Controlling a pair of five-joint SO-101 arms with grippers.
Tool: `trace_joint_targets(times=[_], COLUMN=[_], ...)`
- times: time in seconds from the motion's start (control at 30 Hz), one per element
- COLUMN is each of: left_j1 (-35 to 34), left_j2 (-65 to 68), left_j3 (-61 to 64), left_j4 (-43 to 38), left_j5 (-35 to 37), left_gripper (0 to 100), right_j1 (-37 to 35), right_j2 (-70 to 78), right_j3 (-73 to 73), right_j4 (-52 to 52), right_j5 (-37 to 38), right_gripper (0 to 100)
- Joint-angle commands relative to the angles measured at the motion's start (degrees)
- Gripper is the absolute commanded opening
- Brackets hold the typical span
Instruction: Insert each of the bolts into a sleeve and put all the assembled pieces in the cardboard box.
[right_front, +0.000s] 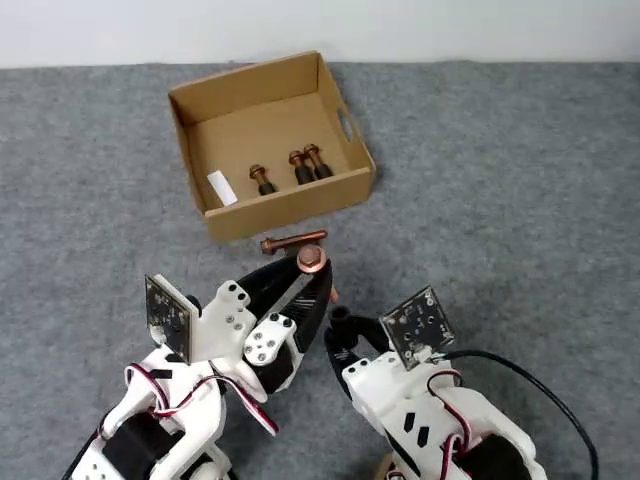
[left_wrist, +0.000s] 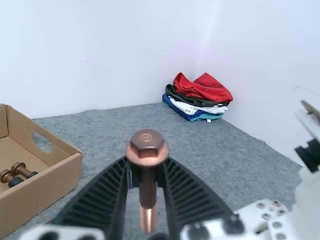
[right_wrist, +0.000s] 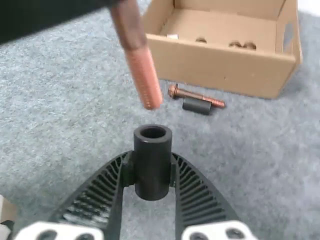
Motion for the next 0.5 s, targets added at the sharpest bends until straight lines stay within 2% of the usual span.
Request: trace_joint_targets(times=[0.0, 0.47], left_j1=[0.4, 0.4], left_j2=[-0.8, -0.6], left_j3=[-0.7, -2.2], left_j4=[-1.6, 7.3], left_j5=[2.9, 4.3], left_gripper=[1, 1], right_j1=[-0.3, -0.3], right_j2=[0.2, 0.1], right_j3=[-0.3, -0.4], right_j4=[-2.8, -3.3], right_j5=[2.9, 3.3], right_gripper=[0.9, 0.9])
